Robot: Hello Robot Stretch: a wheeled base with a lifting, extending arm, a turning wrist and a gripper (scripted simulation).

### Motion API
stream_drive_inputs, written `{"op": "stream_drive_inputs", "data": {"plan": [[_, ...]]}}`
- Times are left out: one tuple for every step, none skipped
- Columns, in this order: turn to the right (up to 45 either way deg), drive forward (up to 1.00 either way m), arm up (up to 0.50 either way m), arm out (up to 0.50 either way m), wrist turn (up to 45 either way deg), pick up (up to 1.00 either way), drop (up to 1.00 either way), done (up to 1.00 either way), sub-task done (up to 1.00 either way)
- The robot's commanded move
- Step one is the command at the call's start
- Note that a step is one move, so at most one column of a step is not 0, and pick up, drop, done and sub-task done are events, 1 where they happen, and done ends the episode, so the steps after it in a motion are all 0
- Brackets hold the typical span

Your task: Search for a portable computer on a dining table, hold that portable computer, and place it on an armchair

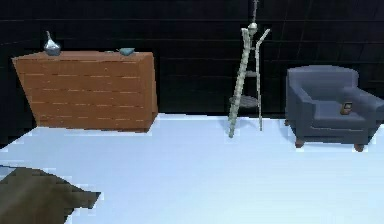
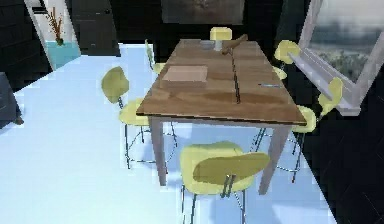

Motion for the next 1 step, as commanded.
{"op": "stream_drive_inputs", "data": {"plan": [[-18.0, 0.00, 0.00, 0.00, 0.0, 0.00, 0.00, 0.00, 0.00]]}}
